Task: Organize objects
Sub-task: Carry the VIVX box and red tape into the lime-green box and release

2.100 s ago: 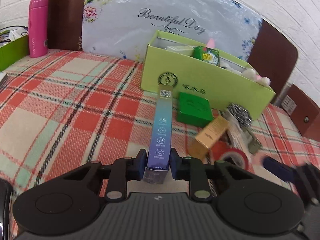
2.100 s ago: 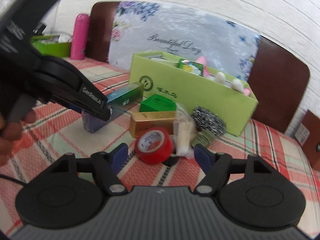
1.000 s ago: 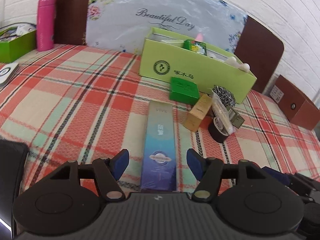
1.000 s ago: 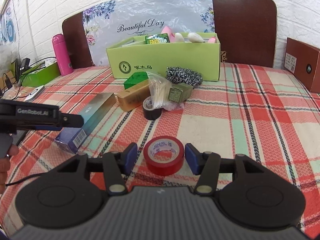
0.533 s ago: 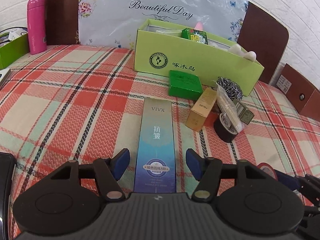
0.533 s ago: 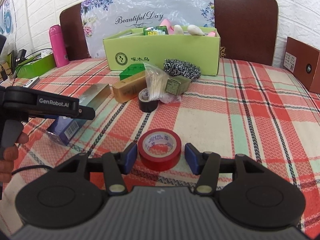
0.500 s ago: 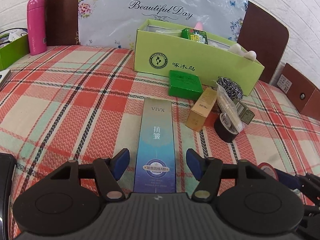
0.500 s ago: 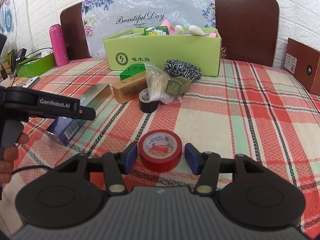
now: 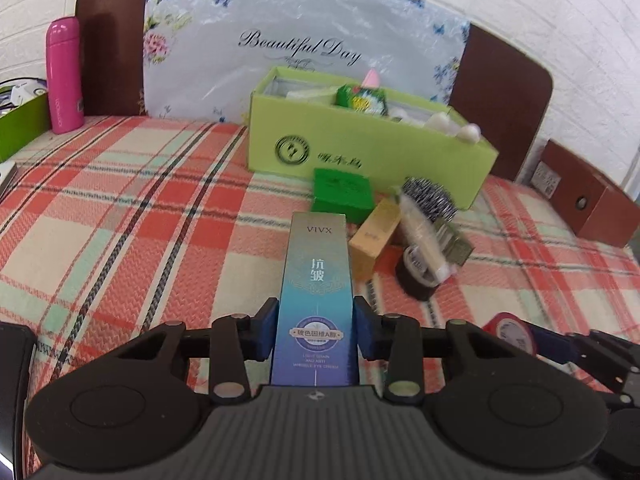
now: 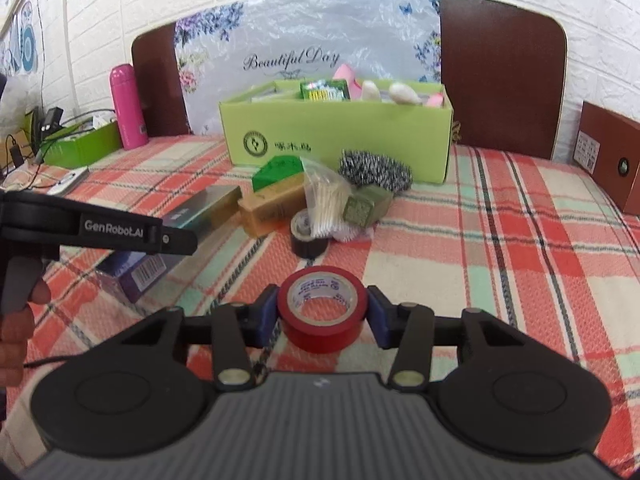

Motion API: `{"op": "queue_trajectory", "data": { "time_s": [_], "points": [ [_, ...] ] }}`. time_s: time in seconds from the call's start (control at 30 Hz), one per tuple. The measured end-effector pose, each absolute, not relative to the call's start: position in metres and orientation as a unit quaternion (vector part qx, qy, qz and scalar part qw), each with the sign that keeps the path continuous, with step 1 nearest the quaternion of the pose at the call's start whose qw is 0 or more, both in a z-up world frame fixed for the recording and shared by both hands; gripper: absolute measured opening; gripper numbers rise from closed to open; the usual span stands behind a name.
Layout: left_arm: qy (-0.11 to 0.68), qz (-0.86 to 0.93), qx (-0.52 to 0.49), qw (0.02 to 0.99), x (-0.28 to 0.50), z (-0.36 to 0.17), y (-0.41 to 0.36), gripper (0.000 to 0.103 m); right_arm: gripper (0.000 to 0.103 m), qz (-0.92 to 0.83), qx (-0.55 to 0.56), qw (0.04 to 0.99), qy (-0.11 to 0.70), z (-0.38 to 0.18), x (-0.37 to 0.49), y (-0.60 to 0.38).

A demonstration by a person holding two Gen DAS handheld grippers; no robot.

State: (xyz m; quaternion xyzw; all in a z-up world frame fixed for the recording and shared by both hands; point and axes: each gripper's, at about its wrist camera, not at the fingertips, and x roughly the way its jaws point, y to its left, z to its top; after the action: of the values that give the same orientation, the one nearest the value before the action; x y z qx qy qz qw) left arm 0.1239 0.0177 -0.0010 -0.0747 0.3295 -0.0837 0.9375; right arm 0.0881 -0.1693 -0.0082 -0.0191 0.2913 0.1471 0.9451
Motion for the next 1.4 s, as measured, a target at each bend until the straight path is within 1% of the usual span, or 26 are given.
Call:
{"op": "queue_trajectory", "data": {
  "time_s": [0.3,0.63,0.9,1.13,1.17,1.2,1.23,1.27,1.33,1.37,1.4],
  "points": [
    [0.259,-0.114,-0.079,0.956,0.128,0.049,0.009,0.041,0.046,0.145,-0.023,0.964,0.223,0.032,0.105,-0.173],
    [0.211,-0.143,-0.066,0.965,0.181,0.090,-0.014,0.041,0.046,0.126,-0.045,0.978,0.162,0.066,0.149,-0.174],
    [0.200,-0.164,-0.084,0.962,0.245,0.104,-0.037,0.041,0.046,0.108,-0.072,0.985,0.110,0.072,0.216,-0.188],
    [0.197,-0.164,-0.090,0.962,0.303,0.095,-0.056,0.041,0.046,0.110,-0.100,0.984,0.097,0.053,0.278,-0.188],
    [0.199,-0.164,-0.089,0.962,0.312,0.089,-0.056,0.043,0.047,0.109,-0.108,0.983,0.098,0.046,0.286,-0.186],
    [0.200,-0.163,-0.086,0.962,0.318,0.083,-0.056,0.057,0.058,0.106,-0.117,0.982,0.106,0.039,0.292,-0.184],
    [0.205,-0.156,-0.083,0.963,0.321,0.077,-0.057,0.066,0.062,0.101,-0.124,0.981,0.113,0.034,0.295,-0.183],
    [0.210,-0.142,-0.080,0.964,0.323,0.071,-0.055,0.077,0.063,0.099,-0.126,0.980,0.115,0.028,0.294,-0.184],
    [0.207,-0.135,-0.086,0.965,0.319,0.062,-0.048,0.077,0.071,0.100,-0.125,0.981,0.114,0.019,0.291,-0.185],
    [0.206,-0.140,-0.093,0.964,0.318,0.058,-0.043,0.077,0.081,0.093,-0.125,0.981,0.113,0.015,0.289,-0.185],
    [0.210,-0.140,-0.097,0.963,0.316,0.056,-0.040,0.077,0.087,0.087,-0.126,0.982,0.111,0.012,0.287,-0.184]
  ]
}}
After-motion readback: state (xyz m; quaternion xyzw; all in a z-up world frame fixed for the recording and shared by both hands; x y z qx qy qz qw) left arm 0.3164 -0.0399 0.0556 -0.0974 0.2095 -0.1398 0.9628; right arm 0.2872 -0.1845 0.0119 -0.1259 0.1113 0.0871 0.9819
